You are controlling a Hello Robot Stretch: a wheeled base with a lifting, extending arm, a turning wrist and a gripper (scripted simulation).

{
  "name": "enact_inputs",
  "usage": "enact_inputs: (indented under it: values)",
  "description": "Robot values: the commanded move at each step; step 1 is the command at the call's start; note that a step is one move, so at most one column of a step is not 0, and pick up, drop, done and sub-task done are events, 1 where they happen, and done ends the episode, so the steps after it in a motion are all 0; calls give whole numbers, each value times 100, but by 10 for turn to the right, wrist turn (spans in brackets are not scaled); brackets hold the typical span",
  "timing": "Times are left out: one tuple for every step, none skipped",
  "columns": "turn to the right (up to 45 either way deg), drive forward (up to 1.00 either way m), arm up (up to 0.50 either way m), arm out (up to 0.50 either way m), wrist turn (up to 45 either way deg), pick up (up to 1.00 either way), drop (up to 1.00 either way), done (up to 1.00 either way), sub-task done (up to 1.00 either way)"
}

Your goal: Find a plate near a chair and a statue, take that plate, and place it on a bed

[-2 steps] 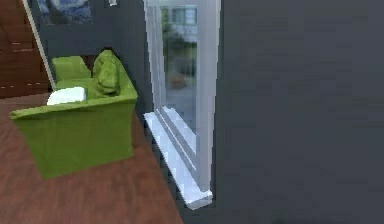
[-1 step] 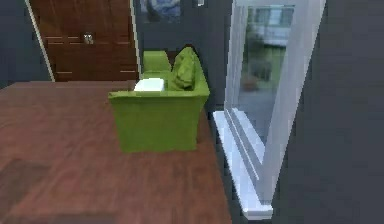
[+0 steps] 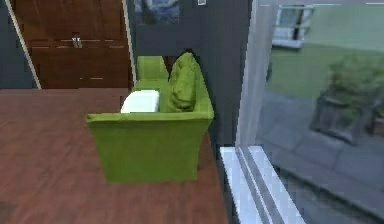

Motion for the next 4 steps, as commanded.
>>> enact_inputs:
  values:
    - [-450,0,0,0,0,0,0,0,0]
    - [-60,0,0,0,0,0,0,0,0]
    - [0,40,0,0,0,0,0,0,0]
    - [0,100,0,0,0,0,0,0,0]
